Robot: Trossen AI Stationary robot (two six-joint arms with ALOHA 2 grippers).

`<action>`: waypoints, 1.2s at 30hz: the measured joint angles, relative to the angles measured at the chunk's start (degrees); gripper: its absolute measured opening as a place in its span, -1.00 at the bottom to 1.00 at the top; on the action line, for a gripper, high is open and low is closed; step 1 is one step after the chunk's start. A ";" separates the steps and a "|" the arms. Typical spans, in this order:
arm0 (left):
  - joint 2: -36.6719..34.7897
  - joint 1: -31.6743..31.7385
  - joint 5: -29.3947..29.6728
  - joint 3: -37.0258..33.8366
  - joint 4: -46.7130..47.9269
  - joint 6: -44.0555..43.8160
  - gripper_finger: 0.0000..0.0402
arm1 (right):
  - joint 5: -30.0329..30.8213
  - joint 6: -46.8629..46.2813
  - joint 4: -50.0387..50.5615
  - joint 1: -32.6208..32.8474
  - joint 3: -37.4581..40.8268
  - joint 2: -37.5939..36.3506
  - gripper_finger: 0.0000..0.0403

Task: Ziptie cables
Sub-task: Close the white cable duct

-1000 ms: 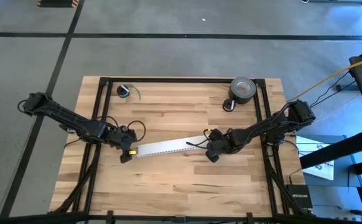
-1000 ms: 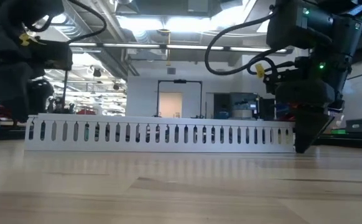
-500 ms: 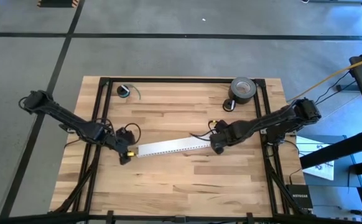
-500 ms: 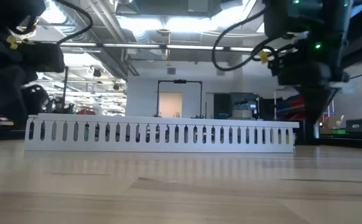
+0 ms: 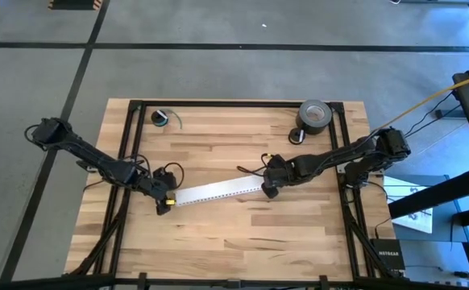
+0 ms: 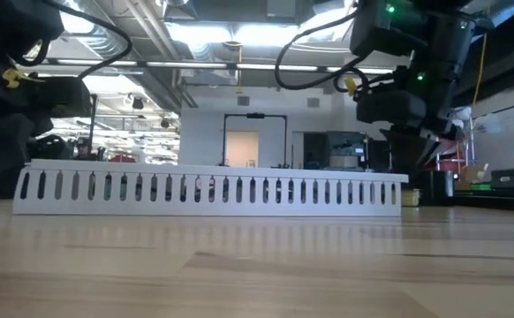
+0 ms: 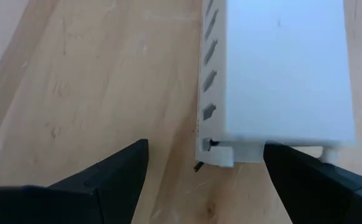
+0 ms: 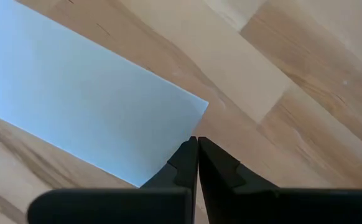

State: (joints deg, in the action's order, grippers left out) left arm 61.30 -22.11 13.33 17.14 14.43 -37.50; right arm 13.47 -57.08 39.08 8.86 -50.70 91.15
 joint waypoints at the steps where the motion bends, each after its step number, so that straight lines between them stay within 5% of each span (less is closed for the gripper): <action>1: 0.00 0.15 -0.06 -0.02 -0.05 0.25 0.51 | -0.03 0.18 -0.86 0.00 -0.03 0.34 -1.00; 21: -0.02 0.85 -1.42 0.26 -0.33 -0.69 0.51 | -2.06 -0.92 1.53 0.15 -0.79 0.81 -1.00; 30: -3.15 -0.64 -4.23 7.37 17.40 -1.27 0.51 | -0.27 0.47 9.91 0.15 -4.18 0.51 -1.00; 36: -3.05 -7.39 -0.58 7.32 16.34 -2.88 0.51 | 1.63 0.48 11.61 0.15 -4.61 0.44 -1.00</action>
State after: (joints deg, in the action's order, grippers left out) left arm 58.24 -29.50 12.75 24.46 30.77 -40.38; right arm 15.11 -56.60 50.68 9.02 -55.31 91.59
